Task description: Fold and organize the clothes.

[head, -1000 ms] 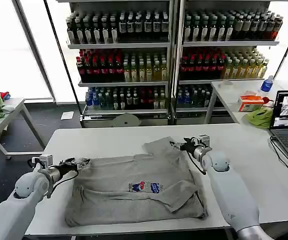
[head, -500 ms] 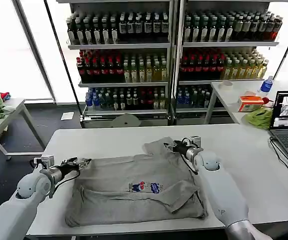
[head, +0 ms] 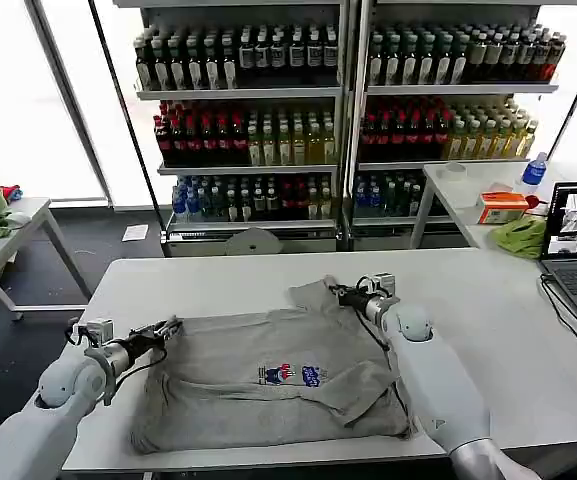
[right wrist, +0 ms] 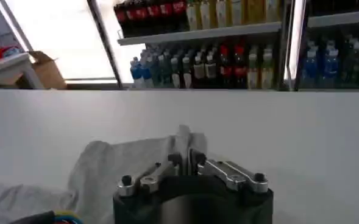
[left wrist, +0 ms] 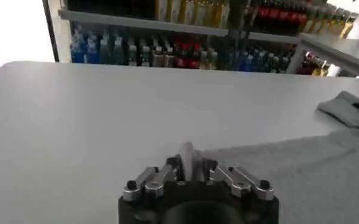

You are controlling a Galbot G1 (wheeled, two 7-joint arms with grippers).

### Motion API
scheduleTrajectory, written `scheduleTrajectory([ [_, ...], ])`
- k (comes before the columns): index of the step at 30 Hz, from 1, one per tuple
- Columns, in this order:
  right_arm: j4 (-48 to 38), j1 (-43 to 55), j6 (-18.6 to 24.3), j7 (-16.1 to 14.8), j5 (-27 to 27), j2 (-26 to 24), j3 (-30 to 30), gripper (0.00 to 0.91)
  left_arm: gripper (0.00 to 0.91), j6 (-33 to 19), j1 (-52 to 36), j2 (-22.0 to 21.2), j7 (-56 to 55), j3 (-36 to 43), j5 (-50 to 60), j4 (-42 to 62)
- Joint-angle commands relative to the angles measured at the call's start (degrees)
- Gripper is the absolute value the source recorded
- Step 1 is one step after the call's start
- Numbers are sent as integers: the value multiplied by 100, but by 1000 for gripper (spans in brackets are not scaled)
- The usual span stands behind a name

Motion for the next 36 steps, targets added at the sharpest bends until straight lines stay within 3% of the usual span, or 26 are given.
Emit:
scheduleTrajectory([
  [1, 55, -7, -24, 19, 128, 23, -5, 0, 10, -92, 19, -28, -12, 44, -3, -13],
  [13, 592, -236, -33, 268, 987, -95, 128, 0, 10, -264, -105, -12, -122, -58, -408, -60],
  [22, 1939, -824, -172, 482, 1758, -452, 372, 0, 10, -336, 270, 117, -189, -570, -683, -700],
  [36, 4489, -2345, -223, 934, 2691, -1210, 1051, 0, 10, -485, 1793, 174, -309, -1622, -1004, -2398],
])
